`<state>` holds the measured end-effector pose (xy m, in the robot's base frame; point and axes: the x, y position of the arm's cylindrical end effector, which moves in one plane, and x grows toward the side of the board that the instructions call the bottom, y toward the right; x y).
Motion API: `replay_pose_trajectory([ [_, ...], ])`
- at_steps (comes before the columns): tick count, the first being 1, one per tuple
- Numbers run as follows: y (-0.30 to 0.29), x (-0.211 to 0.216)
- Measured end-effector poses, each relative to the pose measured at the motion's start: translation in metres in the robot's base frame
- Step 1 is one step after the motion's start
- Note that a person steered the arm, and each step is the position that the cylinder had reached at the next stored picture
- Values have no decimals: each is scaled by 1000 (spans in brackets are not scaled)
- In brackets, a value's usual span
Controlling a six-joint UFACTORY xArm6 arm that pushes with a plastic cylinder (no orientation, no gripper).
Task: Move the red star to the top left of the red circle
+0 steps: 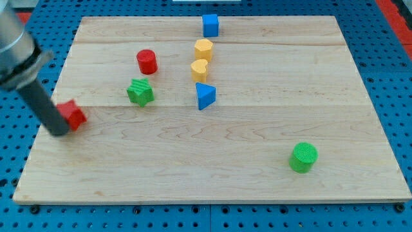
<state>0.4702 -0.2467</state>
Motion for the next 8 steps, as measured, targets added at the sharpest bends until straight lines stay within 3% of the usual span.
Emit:
replay_pose_trajectory([
  [2,5,-110],
  [4,24,-51],
  [6,34,-152],
  [8,37,-186],
])
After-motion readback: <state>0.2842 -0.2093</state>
